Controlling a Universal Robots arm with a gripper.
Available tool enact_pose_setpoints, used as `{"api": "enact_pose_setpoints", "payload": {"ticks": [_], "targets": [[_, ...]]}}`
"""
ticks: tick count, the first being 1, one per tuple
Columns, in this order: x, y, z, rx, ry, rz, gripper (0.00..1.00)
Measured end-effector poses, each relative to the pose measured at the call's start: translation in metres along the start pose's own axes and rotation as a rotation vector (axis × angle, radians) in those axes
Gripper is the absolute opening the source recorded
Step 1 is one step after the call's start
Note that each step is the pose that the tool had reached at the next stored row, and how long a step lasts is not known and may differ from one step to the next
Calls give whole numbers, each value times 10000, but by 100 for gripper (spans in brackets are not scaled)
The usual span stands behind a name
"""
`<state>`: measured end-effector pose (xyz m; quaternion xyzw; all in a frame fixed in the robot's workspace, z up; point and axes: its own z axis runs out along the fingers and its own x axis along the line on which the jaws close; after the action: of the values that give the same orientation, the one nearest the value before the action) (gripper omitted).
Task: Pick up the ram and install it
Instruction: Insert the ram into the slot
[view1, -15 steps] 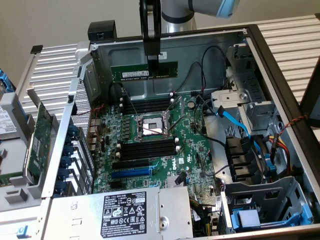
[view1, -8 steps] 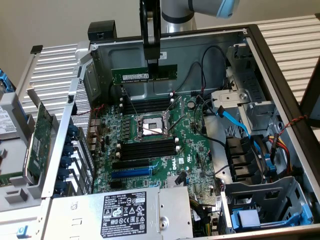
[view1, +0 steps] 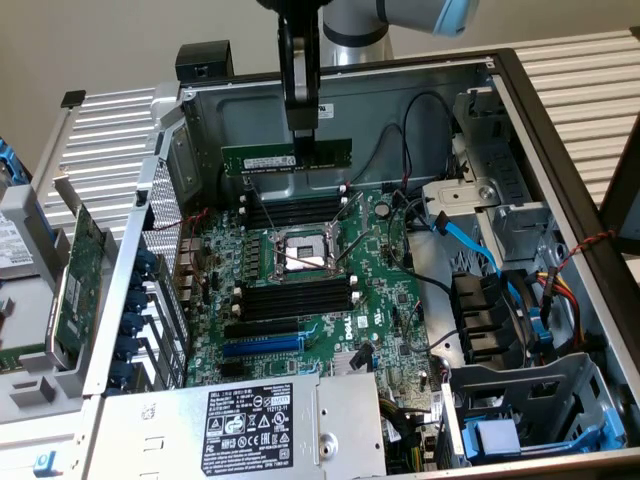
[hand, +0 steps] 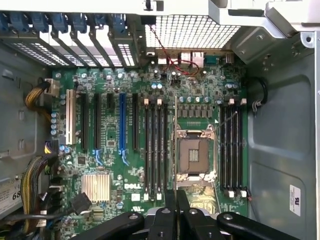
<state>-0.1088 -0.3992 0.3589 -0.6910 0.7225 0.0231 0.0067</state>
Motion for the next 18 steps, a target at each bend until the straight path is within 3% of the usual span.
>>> {"api": "enact_pose_setpoints", "payload": {"ticks": [12,18], "targets": [[76,-6,165,-9,-2,1,13],[80,-4,246,-5,73,2,13]]}}
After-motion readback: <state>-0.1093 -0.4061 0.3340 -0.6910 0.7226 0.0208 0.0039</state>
